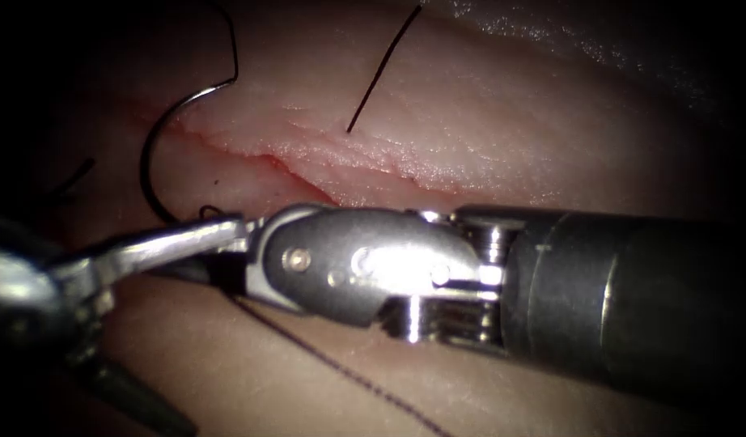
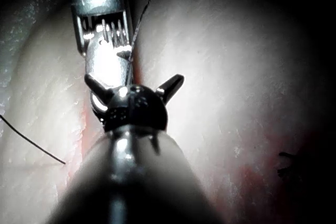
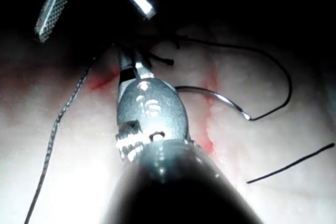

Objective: Wound Closure

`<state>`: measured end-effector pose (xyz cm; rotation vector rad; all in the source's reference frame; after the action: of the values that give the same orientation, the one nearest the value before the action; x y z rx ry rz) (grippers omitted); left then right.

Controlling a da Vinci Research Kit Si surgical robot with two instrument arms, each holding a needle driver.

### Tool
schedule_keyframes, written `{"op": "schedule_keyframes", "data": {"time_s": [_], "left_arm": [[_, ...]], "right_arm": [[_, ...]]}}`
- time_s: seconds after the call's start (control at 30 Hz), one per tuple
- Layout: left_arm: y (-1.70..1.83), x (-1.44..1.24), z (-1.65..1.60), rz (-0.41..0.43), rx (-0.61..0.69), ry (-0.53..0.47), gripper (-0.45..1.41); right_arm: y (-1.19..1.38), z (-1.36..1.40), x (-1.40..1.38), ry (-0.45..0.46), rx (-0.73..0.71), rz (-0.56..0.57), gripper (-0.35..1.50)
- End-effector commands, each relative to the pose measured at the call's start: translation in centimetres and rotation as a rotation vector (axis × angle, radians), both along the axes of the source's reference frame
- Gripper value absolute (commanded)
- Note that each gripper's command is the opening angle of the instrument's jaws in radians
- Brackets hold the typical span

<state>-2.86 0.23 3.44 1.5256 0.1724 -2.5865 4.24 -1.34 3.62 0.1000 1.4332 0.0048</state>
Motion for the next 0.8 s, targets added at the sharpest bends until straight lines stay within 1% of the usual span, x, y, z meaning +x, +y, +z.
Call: {"op": "schedule_keyframes", "data": {"time_s": [0.03, 0.07, 0.1, 0.17, 0.27, 0.3, 0.37, 0.4, 0.43, 0.47, 0.53, 0.57, 0.63, 0.67, 0.7, 0.77, 0.8], "left_arm": [[0.01, -0.09, 0.05, -0.028, -0.005, -0.008, 1.30], [0.06, -0.13, 0.02, -0.081, -0.017, 0.002, 1.35], [0.06, -0.13, 0.02, -0.081, -0.017, 0.002, 1.35], [0.13, -0.20, 0.00, -0.146, -0.025, 0.032, 1.36], [0.17, -0.26, 0.04, -0.201, -0.031, 0.069, 1.36], [0.19, -0.29, 0.06, -0.225, -0.037, 0.088, 1.30], [0.22, -0.34, 0.12, -0.302, -0.056, 0.146, 1.09], [0.23, -0.36, 0.16, -0.325, -0.079, 0.172, 1.04], [0.23, -0.36, 0.16, -0.325, -0.079, 0.172, 1.04], [0.21, -0.40, 0.22, -0.322, -0.104, 0.207, 1.01], [0.18, -0.42, 0.26, -0.310, -0.107, 0.226, 0.99], [0.11, -0.47, 0.35, -0.285, -0.116, 0.257, 0.89], [0.07, -0.51, 0.39, -0.274, -0.125, 0.271, 0.86], [0.02, -0.58, 0.44, -0.264, -0.142, 0.298, 0.81], [0.02, -0.58, 0.44, -0.264, -0.142, 0.298, 0.81], [-0.02, -0.75, 0.48, -0.256, -0.174, 0.311, 0.76], [-0.02, -0.75, 0.48, -0.256, -0.174, 0.311, 0.76]], "right_arm": [[0.05, 0.08, 0.03, -0.006, -0.003, 0.005, -0.35], [0.08, 0.13, -0.02, -0.020, -0.007, 0.011, -0.35], [0.08, 0.13, -0.02, -0.020, -0.007, 0.011, -0.35], [0.13, 0.21, -0.07, -0.044, -0.013, 0.020, -0.35], [0.19, 0.30, -0.11, -0.077, -0.019, 0.027, -0.35], [0.20, 0.33, -0.11, -0.089, -0.021, 0.028, -0.35], [0.23, 0.41, -0.12, -0.118, -0.025, 0.029, -0.35], [0.25, 0.44, -0.12, -0.132, -0.028, 0.027, -0.35], [0.25, 0.44, -0.12, -0.132, -0.028, 0.027, -0.35], [0.28, 0.52, -0.13, -0.158, -0.034, 0.028, -0.35], [0.30, 0.55, -0.13, -0.162, -0.041, 0.028, -0.35], [0.36, 0.63, -0.16, -0.179, -0.022, 0.038, -0.35], [0.38, 0.64, -0.17, -0.180, -0.016, 0.041, -0.35], [0.42, 0.66, -0.19, -0.189, -0.012, 0.051, -0.35], [0.42, 0.66, -0.19, -0.189, -0.012, 0.051, -0.35], [0.44, 0.70, -0.19, -0.216, -0.012, 0.081, -0.35], [0.44, 0.70, -0.19, -0.216, -0.012, 0.081, -0.35]]}}
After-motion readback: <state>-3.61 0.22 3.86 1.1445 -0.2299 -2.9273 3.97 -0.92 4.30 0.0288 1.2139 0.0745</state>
